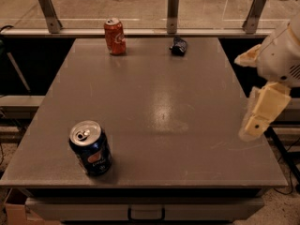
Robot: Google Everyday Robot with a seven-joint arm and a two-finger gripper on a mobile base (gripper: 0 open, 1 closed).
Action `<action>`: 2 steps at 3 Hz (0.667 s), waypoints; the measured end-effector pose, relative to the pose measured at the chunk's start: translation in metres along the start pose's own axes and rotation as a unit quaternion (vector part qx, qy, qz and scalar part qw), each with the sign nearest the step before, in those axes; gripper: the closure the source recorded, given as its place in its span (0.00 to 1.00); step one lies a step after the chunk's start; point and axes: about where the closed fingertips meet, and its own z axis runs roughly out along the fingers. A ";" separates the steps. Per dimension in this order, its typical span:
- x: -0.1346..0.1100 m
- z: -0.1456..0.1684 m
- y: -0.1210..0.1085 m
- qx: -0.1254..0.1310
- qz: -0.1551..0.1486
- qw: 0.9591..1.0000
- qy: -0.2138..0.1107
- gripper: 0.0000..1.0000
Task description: Move pepsi can near rxbar blueberry
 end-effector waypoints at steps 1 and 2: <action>-0.037 0.032 0.030 -0.042 -0.015 0.997 -0.065 0.00; -0.088 0.066 0.074 -0.091 -0.026 0.986 -0.136 0.00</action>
Offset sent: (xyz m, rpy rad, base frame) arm -0.0637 0.1830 -0.0747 0.4315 0.1573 0.2466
